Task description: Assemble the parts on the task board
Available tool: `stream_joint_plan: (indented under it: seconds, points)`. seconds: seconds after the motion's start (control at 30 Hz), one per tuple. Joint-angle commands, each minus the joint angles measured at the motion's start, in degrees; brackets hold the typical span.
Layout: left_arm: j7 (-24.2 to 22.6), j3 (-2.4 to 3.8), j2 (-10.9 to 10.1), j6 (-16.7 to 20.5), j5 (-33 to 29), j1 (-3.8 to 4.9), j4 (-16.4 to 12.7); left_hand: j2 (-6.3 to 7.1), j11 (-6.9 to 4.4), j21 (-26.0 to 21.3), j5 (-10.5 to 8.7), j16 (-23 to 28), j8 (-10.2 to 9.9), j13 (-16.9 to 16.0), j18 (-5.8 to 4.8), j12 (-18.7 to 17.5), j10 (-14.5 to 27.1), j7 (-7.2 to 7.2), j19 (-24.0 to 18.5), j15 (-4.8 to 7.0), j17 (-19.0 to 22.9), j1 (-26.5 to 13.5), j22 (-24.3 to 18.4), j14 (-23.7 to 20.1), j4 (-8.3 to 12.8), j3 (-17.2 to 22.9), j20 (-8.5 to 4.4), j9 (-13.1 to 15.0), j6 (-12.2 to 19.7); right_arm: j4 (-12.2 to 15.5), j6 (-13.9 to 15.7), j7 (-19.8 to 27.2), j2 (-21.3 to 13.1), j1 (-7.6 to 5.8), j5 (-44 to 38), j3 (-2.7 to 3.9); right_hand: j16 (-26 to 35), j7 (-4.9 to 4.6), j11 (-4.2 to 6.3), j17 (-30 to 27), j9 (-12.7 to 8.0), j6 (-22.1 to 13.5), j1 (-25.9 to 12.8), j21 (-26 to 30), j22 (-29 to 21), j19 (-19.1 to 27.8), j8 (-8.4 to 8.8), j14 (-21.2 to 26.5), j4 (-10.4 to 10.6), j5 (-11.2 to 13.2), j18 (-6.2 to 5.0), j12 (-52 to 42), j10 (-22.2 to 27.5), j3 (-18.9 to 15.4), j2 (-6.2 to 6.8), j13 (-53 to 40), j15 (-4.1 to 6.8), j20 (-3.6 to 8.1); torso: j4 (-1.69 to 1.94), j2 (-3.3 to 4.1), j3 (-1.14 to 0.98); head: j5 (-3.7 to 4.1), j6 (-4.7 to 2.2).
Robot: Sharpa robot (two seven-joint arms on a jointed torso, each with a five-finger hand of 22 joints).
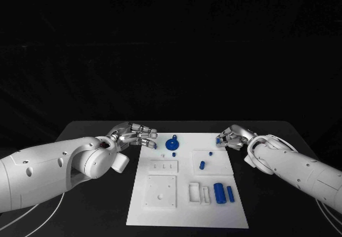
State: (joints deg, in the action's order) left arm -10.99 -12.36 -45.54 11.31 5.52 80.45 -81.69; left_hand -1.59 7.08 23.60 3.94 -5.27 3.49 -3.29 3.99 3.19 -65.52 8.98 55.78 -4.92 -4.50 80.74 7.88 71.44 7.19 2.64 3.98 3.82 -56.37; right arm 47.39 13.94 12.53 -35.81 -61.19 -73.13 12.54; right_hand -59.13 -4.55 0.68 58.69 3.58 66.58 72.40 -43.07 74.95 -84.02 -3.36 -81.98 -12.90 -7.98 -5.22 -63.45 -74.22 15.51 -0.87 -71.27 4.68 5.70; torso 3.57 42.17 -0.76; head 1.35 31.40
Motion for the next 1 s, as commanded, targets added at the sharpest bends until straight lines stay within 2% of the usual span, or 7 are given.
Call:
stream_joint_plan:
  seconds: [0.03, 0.1, 0.17, 0.33, 0.53, 0.8, 1.0]
  points:
    - [0.4, 0.08, -0.2, -0.2, 0.7, 0.08, -0.5, -0.57, -0.29, 0.2, 0.12, -0.7, 0.1, -0.1, 0.24, 0.2, -0.1, -0.08, 0.0, 0.39, -0.3, -0.7, 0.1, 1.1, -0.3, -0.2, -0.07, 0.0, 0.3, 1.9, 2.5, -1.7, -0.7, -0.07, -0.4, 0.03, -0.4, 0.0, 0.13, 0.2, 0.1, 0.4, 0.2, -0.4, 5.0, -2.5, -0.19, -0.4, 0.3, 1.0, 0.51, -0.2, -0.1, 0.7, 0.1, 0.0, 0.03, 0.19, -0.32, -0.14, -0.02, -0.18, -0.4]
    - [1.2, 0.16, -0.5, 0.4, 1.0, 0.27, -0.8, -0.62, -1.16, 1.8, 0.09, -4.0, 0.2, -0.1, 0.03, 0.3, -2.0, -0.45, 2.1, 1.96, -1.8, -1.2, 0.8, 4.8, -0.8, -0.4, -1.34, 0.1, -0.3, 3.6, 2.9, -2.7, -1.2, -0.36, -0.6, 0.03, -0.5, 0.05, 0.14, 0.3, 0.1, 0.4, 0.1, -0.4, 5.1, -2.5, -0.2, -0.4, 0.5, 1.5, 0.48, -0.2, -0.1, 0.8, 0.2, -0.1, 0.03, 0.19, -0.54, -0.24, -0.06, -0.37, -0.61]
    - [2.1, 0.24, -0.6, 0.9, 1.4, 0.57, -0.9, -0.62, -1.61, 4.0, 0.17, -9.0, 0.1, -0.1, -1.76, 0.2, -2.9, -0.76, 2.4, 2.83, -4.9, -1.5, 2.3, 4.3, -1.7, -0.7, -3.17, -0.1, -1.2, 5.5, 3.3, -4.1, -1.6, -0.77, -0.8, 0.05, -0.5, 0.16, 0.22, 0.4, 0.1, 0.6, -0.1, -0.4, 5.0, -2.5, -0.2, -0.5, 1.2, 1.9, 0.41, -0.3, -0.2, 0.9, 0.52, -0.1, 0.07, 0.19, -0.84, -0.49, -0.09, -0.54, -0.77]
    - [4.8, 0.34, 0.1, 0.6, 2.9, 1.69, 0.0, -0.54, -3.07, 8.3, -0.07, -19.8, 0.1, -0.1, -1.84, 0.2, -6.6, -1.67, 3.7, 4.46, -10.9, -2.7, 5.1, 4.3, -3.6, -1.4, -4.57, 0.0, -2.5, 9.3, 4.3, -7.3, -2.3, -1.59, -2.1, 0.19, -0.4, 0.22, 0.27, 0.6, 0.1, 0.6, 0.1, -0.3, 5.0, -2.6, -0.19, -0.5, 2.7, 3.7, 0.26, -0.2, -0.3, 1.8, 1.3, -0.1, 0.05, 0.16, -1.18, -1.34, -0.02, -0.92, -0.78]
    - [10.5, 0.39, 2.4, -2.0, 5.7, 3.37, 3.3, -0.13, -5.41, 14.7, -0.25, -33.8, 0.1, -0.4, -2.14, 0.7, -14.3, -3.29, 5.3, 6.53, -17.6, -6.9, 9.2, 3.5, -8.7, -4.0, -6.6, 0.0, -5.4, 14.4, 4.4, -11.5, -2.9, -2.64, -4.3, 0.44, -0.5, 0.23, 0.38, 0.8, 0.1, 0.4, 0.0, -0.2, 5.0, -2.7, -0.19, -0.6, 3.6, 4.5, 0.18, -0.1, -0.4, 3.0, 2.17, -0.1, 0.06, 0.17, -1.48, -2.52, 0.14, -1.51, -0.5]
    - [25.4, 0.45, 5.5, -10.5, 8.9, 6.64, 6.6, -0.3, -7.02, 23.7, -0.05, -46.6, 0.2, -2.3, -2.08, 5.4, -18.1, -4.38, 4.3, 8.38, -21.3, -11.6, 15.9, 3.2, -13.0, -5.5, -8.59, 2.5, -7.4, 20.2, 2.6, -15.8, -1.1, -3.24, -7.1, 0.5, -0.3, 0.2, 0.39, 1.0, 0.1, 0.3, 0.4, 0.0, 5.0, -2.8, -0.2, -0.7, 5.4, 4.7, 0.14, 0.1, -0.4, 4.5, 3.29, -0.1, 0.07, 0.17, -2.2, -3.79, 0.07, -3.36, 0.44]
    - [29.1, 0.42, 7.7, -12.0, 12.6, 7.86, 8.5, 6.95, -7.96, 26.5, -1.12, -51.8, 0.8, -4.5, -2.28, 9.3, -19.0, -5.68, 3.6, 9.15, -22.8, -17.2, 18.4, 2.9, -18.7, -3.0, -9.41, 6.2, -10.8, 22.9, 2.2, -18.0, 0.6, -3.31, -9.0, 0.46, -0.3, 0.21, 0.42, 1.1, 0.1, 0.3, 0.3, 0.2, 4.9, -2.9, -0.18, -0.7, 6.0, 4.7, 0.09, 0.1, -0.5, 5.1, 3.8, -0.1, 0.09, 0.17, -2.03, -4.27, -0.05, -3.91, 0.92]
